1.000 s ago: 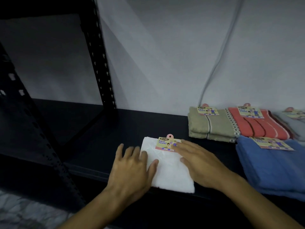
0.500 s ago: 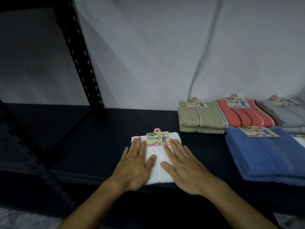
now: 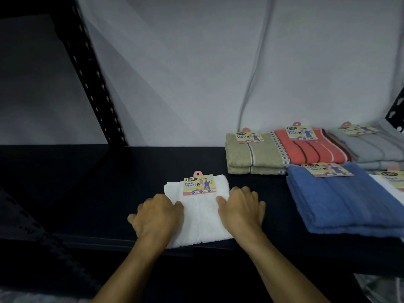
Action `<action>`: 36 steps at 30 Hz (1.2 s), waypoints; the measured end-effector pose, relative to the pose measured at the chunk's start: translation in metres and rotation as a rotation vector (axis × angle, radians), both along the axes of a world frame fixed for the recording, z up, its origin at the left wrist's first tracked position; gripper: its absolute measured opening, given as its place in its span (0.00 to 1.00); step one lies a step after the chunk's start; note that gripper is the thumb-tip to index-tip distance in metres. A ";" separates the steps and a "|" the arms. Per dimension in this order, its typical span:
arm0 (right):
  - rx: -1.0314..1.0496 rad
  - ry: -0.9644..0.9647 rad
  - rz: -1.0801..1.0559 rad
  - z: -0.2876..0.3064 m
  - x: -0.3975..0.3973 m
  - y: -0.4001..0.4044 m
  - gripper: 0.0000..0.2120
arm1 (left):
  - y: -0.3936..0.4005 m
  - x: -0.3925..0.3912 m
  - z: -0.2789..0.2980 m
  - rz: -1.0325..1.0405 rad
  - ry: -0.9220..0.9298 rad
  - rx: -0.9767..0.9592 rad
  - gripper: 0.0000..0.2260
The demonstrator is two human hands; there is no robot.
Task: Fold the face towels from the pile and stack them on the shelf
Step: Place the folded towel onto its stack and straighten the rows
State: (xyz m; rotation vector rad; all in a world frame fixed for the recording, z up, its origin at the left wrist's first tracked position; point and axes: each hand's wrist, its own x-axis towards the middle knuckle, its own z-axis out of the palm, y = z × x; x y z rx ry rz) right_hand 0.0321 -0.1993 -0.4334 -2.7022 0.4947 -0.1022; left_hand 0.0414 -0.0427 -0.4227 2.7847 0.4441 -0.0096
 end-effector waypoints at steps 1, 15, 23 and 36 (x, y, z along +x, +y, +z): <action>0.047 -0.006 -0.015 0.000 0.002 0.001 0.15 | 0.000 0.001 -0.003 0.024 -0.001 -0.055 0.13; 0.297 -0.234 0.063 0.005 -0.014 -0.004 0.09 | -0.023 -0.017 -0.010 0.085 -0.280 -0.377 0.16; 0.426 -0.533 -0.040 0.040 -0.039 -0.079 0.10 | -0.092 -0.045 0.028 -0.151 -0.597 -0.472 0.23; -0.102 -0.383 -0.481 0.093 -0.105 -0.316 0.12 | -0.316 -0.055 0.055 -0.696 -0.393 -0.714 0.19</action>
